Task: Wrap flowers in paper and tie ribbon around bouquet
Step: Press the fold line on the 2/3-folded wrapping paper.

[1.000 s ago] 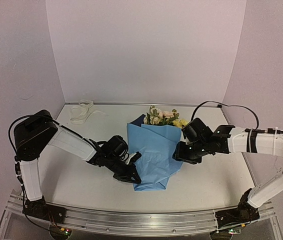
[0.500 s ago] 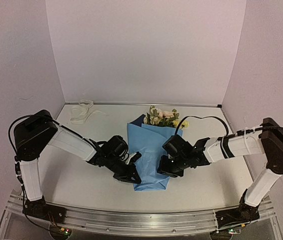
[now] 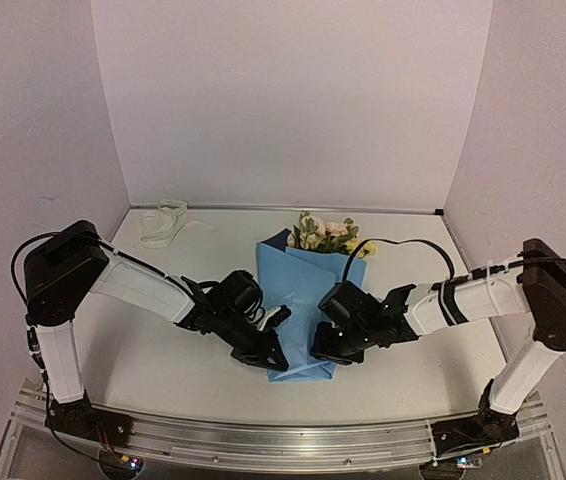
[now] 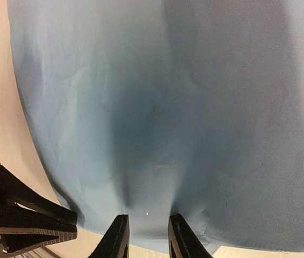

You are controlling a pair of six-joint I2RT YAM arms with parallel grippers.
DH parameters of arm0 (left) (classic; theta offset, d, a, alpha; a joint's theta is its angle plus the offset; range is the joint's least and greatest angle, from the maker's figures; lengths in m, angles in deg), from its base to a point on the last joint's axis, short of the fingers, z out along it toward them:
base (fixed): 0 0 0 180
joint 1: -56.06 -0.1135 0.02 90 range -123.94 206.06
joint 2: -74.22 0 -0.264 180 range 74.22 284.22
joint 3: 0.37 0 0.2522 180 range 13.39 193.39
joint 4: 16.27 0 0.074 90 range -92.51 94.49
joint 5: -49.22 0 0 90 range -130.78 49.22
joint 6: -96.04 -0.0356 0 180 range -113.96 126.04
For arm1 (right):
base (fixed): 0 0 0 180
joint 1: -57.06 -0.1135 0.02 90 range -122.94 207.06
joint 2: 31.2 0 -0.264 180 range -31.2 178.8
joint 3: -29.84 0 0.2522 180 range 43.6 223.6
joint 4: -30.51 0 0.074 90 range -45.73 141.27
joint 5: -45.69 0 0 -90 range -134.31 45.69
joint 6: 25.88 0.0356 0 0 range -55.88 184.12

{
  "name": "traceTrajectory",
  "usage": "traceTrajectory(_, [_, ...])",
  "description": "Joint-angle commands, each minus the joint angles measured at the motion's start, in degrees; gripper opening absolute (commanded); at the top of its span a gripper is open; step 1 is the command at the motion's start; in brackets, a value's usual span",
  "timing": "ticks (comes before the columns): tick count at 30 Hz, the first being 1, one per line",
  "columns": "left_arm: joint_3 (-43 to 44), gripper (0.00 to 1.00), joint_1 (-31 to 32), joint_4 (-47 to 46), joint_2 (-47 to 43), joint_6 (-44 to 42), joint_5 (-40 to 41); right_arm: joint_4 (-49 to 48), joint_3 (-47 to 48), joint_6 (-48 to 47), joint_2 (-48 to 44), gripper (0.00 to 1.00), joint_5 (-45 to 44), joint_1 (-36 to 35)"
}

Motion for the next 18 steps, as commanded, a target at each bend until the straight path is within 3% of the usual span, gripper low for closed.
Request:
traceTrajectory(1, [0.7, 0.11, 0.4, 1.0, -2.3, -0.7, -1.5, 0.9, 1.0, 0.6, -1.2, 0.27, -2.2, -1.2])
traceTrajectory(18, [-3.8, 0.1, 0.6, -1.0, 1.9, 1.6, -0.8, -1.0, -1.0, 2.3, 3.4, 0.26, -2.5, -2.8])
